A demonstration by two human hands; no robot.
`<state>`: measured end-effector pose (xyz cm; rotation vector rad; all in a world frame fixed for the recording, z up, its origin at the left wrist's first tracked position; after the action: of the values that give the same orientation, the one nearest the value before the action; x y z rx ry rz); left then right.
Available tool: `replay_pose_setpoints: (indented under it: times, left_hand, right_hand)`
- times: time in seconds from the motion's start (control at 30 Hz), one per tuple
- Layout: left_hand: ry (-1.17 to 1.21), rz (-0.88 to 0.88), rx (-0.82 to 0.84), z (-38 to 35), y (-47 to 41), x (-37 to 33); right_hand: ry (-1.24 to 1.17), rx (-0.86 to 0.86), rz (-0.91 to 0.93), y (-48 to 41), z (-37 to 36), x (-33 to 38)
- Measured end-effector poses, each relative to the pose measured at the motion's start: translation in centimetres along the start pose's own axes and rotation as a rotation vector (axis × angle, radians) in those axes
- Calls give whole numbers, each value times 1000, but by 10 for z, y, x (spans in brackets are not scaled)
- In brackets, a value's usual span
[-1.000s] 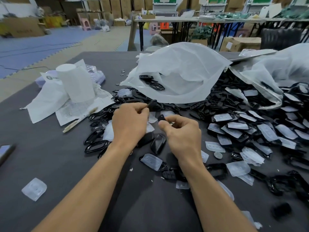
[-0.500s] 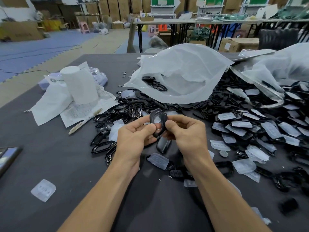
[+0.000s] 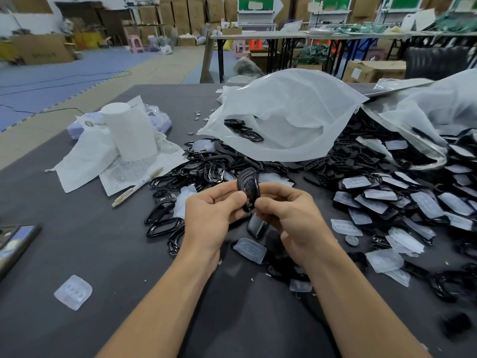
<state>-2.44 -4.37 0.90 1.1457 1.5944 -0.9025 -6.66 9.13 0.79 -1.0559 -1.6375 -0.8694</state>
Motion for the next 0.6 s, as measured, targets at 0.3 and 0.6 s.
replay_pose_setpoints:
  times: [0.3, 0.6]
  left_hand:
    - [122, 31, 121, -2, -2, 2]
    - [132, -14, 119, 4, -5, -5]
  right_hand:
    - [-470, 198, -171, 0, 2, -1]
    - [-60, -21, -7, -2, 12, 10]
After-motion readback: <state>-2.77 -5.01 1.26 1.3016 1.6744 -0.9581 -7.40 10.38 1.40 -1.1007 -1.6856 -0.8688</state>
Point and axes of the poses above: each hand's wrist, its own y-axis away from the middle knuckle, its own z-axis out of the back of the hand, x = y × z, the point moved 2 cm from there along -y, towards the middle knuckle, and after that the axes turned 6 degrees about x, right-handed, at the moved point
